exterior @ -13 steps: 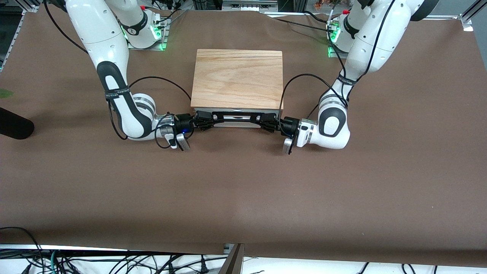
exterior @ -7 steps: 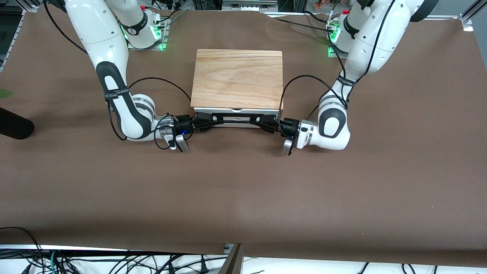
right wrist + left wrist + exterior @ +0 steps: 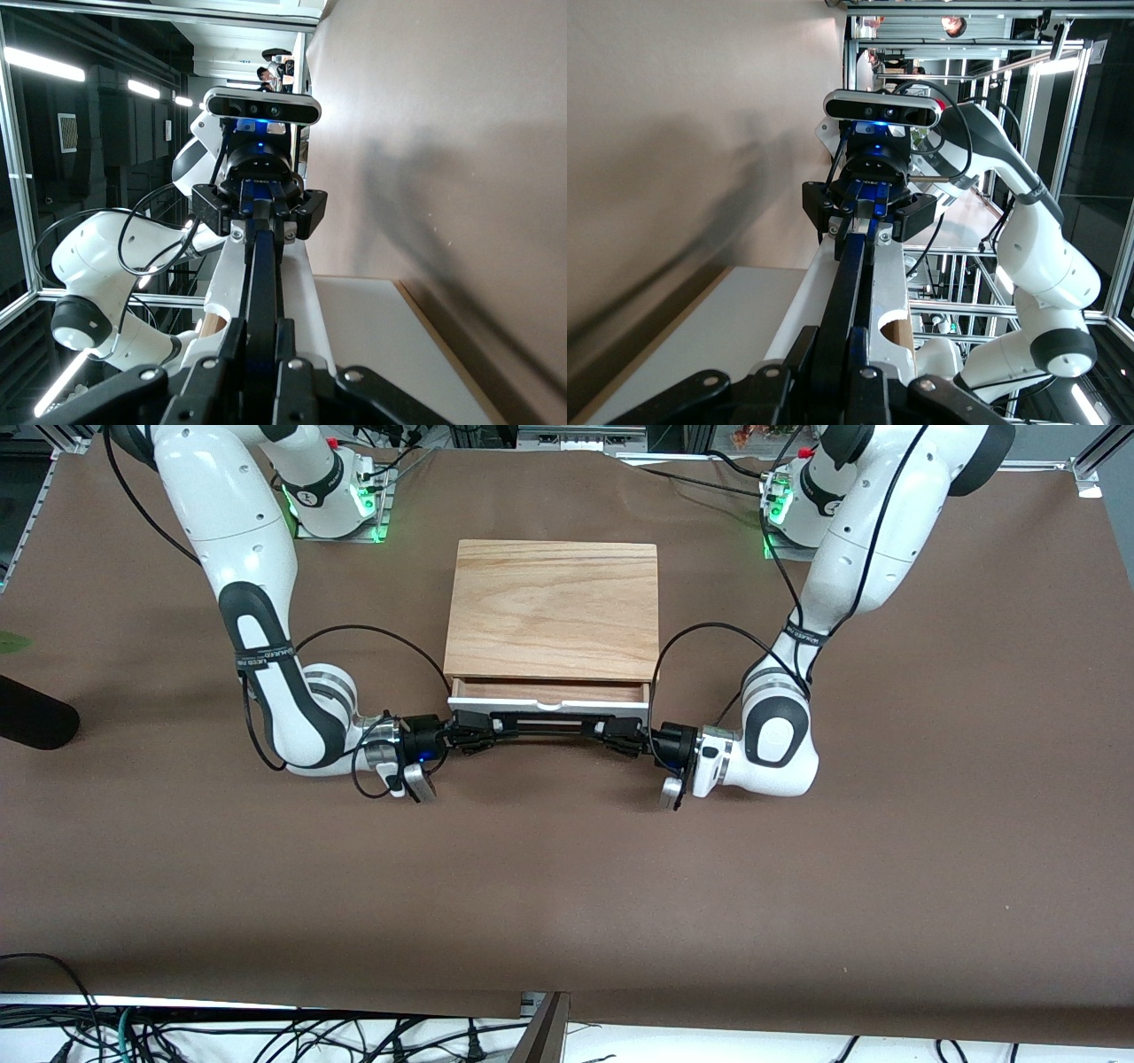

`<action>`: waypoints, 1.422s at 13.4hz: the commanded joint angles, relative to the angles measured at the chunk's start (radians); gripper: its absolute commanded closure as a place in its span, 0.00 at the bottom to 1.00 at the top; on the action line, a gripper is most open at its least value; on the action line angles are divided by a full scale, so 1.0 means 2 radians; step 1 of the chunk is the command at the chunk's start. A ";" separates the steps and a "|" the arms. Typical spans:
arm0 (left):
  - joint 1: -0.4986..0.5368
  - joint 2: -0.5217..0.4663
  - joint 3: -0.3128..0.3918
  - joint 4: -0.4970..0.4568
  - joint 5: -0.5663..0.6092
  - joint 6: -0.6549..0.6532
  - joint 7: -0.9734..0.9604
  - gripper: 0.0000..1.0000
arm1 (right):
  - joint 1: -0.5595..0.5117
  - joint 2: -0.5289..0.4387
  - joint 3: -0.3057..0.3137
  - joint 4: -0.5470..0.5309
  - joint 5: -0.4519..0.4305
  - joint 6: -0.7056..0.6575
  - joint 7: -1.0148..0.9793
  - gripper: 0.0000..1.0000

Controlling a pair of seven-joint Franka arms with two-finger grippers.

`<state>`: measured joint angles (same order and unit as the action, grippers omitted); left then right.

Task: Pull top drawer with both arms simultaneously
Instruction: 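Pull the handle outward with both grippers to slide the drawer open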

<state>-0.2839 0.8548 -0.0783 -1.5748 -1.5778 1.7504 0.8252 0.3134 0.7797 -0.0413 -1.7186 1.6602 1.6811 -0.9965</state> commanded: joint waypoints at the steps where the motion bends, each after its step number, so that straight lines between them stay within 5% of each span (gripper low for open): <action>1: -0.009 0.030 -0.010 0.071 -0.003 -0.002 -0.068 1.00 | -0.020 0.027 0.001 0.080 0.017 0.018 0.056 0.87; 9: -0.014 0.086 -0.002 0.168 0.002 0.017 -0.107 1.00 | -0.029 0.078 -0.006 0.178 0.015 0.040 0.106 0.87; 14: -0.016 0.093 -0.002 0.168 0.010 0.024 -0.110 0.96 | -0.030 0.108 -0.006 0.226 0.016 0.078 0.106 0.87; 15: -0.016 0.095 -0.002 0.167 0.018 0.024 -0.110 0.64 | -0.030 0.110 -0.006 0.231 0.016 0.084 0.106 0.87; 16: -0.016 0.095 -0.002 0.166 0.023 0.025 -0.107 0.02 | -0.029 0.111 -0.006 0.233 0.016 0.086 0.106 0.87; 18: -0.015 0.096 -0.002 0.165 0.023 0.025 -0.110 0.00 | -0.030 0.111 -0.006 0.232 0.015 0.085 0.105 0.86; 19: -0.015 0.096 -0.002 0.165 0.023 0.025 -0.110 0.00 | -0.030 0.111 -0.006 0.232 0.014 0.085 0.105 0.71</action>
<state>-0.2932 1.0490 -0.0725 -1.2276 -1.5745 1.8546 0.6216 0.2857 0.9686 -0.0498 -1.3549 1.6502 1.7579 -0.8470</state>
